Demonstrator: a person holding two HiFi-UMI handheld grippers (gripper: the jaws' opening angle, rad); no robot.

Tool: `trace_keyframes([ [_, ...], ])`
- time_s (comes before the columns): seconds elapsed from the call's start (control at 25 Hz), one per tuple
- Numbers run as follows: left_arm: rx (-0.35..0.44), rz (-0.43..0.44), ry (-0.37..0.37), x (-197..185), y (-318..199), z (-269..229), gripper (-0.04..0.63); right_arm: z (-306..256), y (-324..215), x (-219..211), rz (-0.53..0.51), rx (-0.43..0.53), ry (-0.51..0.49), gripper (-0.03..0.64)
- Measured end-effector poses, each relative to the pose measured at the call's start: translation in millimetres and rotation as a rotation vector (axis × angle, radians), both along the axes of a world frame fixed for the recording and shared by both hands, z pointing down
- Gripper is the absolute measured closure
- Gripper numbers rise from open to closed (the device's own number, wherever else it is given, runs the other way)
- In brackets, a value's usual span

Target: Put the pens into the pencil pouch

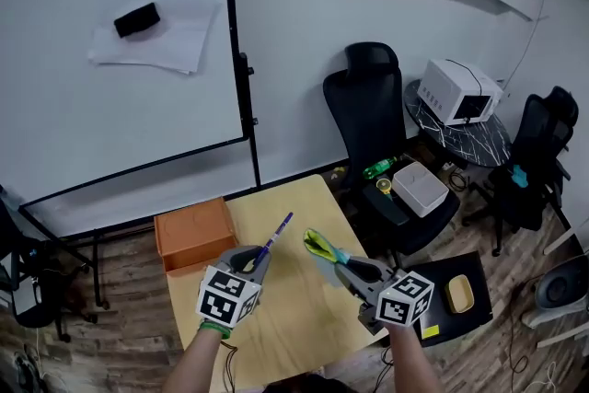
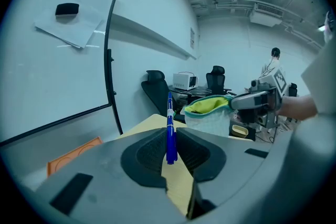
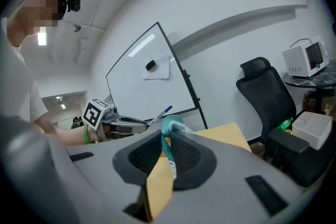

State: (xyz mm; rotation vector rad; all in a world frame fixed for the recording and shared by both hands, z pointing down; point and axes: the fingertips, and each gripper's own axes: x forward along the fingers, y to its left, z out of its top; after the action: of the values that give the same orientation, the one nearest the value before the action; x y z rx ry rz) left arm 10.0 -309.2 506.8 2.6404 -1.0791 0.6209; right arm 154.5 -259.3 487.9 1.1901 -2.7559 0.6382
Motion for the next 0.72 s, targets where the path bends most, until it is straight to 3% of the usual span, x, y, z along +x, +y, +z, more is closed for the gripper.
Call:
trace_keyframes([
  [0.24, -0.046, 0.159, -0.09, -9, 55, -1, 0.537, 3, 14, -18, -0.057, 0.002, 0.048, 0.568],
  [0.56, -0.13, 0.36, -0.271, -17, 99, 14, 0.537, 15, 34, -41, -0.167, 0.004, 0.157, 0.568],
  [0.72, -0.157, 0.416, -0.39, -20, 108, 21, 0.537, 20, 48, -56, -0.257, -0.001, 0.196, 0.568],
])
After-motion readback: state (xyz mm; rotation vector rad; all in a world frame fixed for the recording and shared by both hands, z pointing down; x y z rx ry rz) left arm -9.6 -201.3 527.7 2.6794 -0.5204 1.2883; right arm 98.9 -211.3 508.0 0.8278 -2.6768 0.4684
